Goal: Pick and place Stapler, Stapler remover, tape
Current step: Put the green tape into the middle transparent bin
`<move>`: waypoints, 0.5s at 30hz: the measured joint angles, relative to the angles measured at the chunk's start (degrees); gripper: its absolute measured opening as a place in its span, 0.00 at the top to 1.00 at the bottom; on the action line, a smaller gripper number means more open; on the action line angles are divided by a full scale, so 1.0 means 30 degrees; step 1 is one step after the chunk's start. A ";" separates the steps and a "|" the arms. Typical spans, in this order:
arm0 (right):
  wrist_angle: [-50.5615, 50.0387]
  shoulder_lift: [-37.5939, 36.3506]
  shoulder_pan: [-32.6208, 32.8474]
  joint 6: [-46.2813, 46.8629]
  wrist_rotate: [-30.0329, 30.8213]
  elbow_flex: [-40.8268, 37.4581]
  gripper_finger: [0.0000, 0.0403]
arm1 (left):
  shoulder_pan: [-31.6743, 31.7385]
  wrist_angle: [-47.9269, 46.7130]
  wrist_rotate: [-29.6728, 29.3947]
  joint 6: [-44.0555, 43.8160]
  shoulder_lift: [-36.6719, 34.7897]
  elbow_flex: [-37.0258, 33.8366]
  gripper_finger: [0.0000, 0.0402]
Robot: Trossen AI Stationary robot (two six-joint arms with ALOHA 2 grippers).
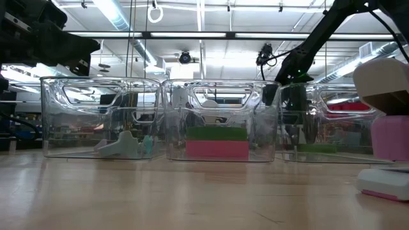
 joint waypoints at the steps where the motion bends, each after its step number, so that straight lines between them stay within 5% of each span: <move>1: -0.0010 0.0000 0.0000 0.0016 0.0000 0.0000 0.39 | -0.0003 -0.0004 0.0000 -0.0007 0.0004 -0.0007 0.94; 15: -0.0058 0.0000 0.0007 -0.0008 -0.0066 0.0000 0.60 | -0.0003 0.0002 0.0000 0.0001 -0.0003 -0.0007 0.94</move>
